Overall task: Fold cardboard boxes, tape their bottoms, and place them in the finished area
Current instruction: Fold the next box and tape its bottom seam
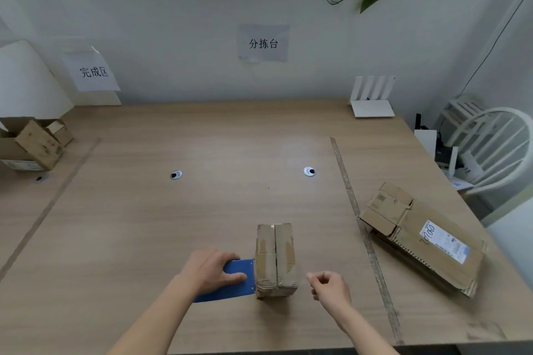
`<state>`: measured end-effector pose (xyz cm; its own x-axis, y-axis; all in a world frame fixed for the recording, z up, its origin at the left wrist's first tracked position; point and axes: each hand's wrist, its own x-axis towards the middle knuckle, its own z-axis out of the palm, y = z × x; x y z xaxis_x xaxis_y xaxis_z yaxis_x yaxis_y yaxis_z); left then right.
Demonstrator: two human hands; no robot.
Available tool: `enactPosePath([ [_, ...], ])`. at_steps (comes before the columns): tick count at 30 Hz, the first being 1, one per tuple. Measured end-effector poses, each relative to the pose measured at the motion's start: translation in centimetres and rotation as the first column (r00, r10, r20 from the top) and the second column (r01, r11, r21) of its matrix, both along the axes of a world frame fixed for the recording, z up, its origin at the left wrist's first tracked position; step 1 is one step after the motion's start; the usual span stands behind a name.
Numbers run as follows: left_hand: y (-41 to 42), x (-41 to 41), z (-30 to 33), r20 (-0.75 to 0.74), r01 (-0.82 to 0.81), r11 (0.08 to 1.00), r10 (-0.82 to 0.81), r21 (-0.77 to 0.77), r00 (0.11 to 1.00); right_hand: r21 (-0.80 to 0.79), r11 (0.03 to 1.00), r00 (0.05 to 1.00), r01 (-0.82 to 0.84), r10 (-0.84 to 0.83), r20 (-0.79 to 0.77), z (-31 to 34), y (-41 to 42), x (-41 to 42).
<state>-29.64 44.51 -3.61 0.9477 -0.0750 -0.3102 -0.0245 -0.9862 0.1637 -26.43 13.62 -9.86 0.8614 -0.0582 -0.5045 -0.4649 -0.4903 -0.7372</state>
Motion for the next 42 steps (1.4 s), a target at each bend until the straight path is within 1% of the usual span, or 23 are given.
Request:
enactPosePath([
  [4, -0.5, 0.6, -1.5, 0.0, -0.024, 0.998, 0.025, 0.058, 1.0, -0.117, 0.992, 0.999, -0.046, 0.045, -0.011, -2.0, 1.2, -0.3],
  [7, -0.9, 0.8, -2.4, -0.002, -0.031, 0.997, 0.031, 0.067, 1.0, -0.111, 0.994, 0.997, -0.02, 0.012, -0.071, -3.0, 2.4, -0.5],
  [9, -1.2, 0.7, -3.0, -0.024, -0.021, 0.997, 0.023, 0.069, 0.999, -0.156, 0.984, 0.988, -0.086, 0.064, -0.142, -3.4, 2.8, -0.6],
  [11, -1.1, 0.3, -3.4, -0.056, -0.022, 0.998, 0.025, 0.056, 0.998, -0.099, 0.993, 0.981, -0.069, 0.049, -0.19, -3.7, 2.8, -0.5],
  [12, -0.9, 0.2, -3.6, -0.066, -0.036, 0.998, 0.039, 0.041, 0.997, -0.094, 0.994, 0.983, -0.056, 0.039, -0.179, -3.6, 2.7, -0.4],
  [14, -0.6, -0.1, -3.8, -0.072, -0.083, 0.997, 0.083, 0.004, 0.994, -0.184, 0.981, 0.997, -0.058, 0.048, -0.062, -2.7, 2.8, -0.1],
  [15, -0.5, -0.2, -3.8, -0.07, -0.097, 0.995, 0.096, -0.012, 0.993, -0.223, 0.974, 0.998, -0.038, 0.046, 0.032, -2.2, 3.0, -0.1],
  [16, -0.6, -0.2, -3.7, -0.068, -0.104, 0.994, 0.102, -0.025, 0.992, -0.222, 0.975, 0.99, -0.017, 0.047, 0.131, -1.8, 3.5, 0.0],
  [17, -0.7, -0.2, -3.7, -0.066, -0.108, 0.993, 0.106, -0.036, 0.992, -0.204, 0.978, 0.976, -0.032, 0.075, 0.205, -1.4, 4.1, 0.0],
  [18, -0.8, -0.2, -3.7, -0.066, -0.113, 0.992, 0.109, -0.048, 0.992, -0.196, 0.977, 0.956, -0.086, 0.136, 0.259, -1.2, 4.9, 0.0],
  [20, -1.1, -0.2, -3.8, -0.068, -0.131, 0.988, 0.126, -0.076, 0.99, -0.236, 0.939, 0.907, -0.249, 0.312, 0.284, -0.8, 6.5, 0.3],
  [21, -1.2, -0.2, -3.8, -0.068, -0.141, 0.986, 0.135, -0.085, 0.988, -0.262, 0.911, 0.882, -0.319, 0.386, 0.27, -0.8, 7.2, 0.5],
  [23, -1.1, -0.4, -4.0, -0.067, -0.159, 0.983, 0.153, -0.092, 0.986, -0.305, 0.861, 0.847, -0.408, 0.481, 0.227, -0.9, 8.1, 1.0],
  [26, -0.8, -1.1, -4.8, -0.075, -0.203, 0.972, 0.195, -0.117, 0.978, -0.407, 0.767, 0.802, -0.497, 0.584, 0.122, -1.3, 8.8, 1.4],
  [29, -0.7, -1.9, -5.5, -0.084, -0.259, 0.954, 0.248, -0.153, 0.965, -0.506, 0.68, 0.763, -0.531, 0.644, 0.064, -1.6, 9.3, 1.2],
  [32, -0.4, -3.1, -6.0, -0.089, -0.299, 0.938, 0.287, -0.174, 0.954, -0.524, 0.666, 0.763, -0.531, 0.645, 0.047, -1.9, 9.1, 1.2],
  [35, 0.7, -4.2, -6.2, -0.097, -0.344, 0.921, 0.332, -0.184, 0.938, -0.51, 0.675, 0.77, -0.534, 0.637, 0.038, -2.2, 8.9, 1.2],
  [42, 1.3, -4.3, -5.6, -0.121, -0.32, 0.93, 0.302, -0.182, 0.946, -0.488, 0.698, 0.781, -0.524, 0.622, 0.052, -2.0, 9.0, 1.2],
])
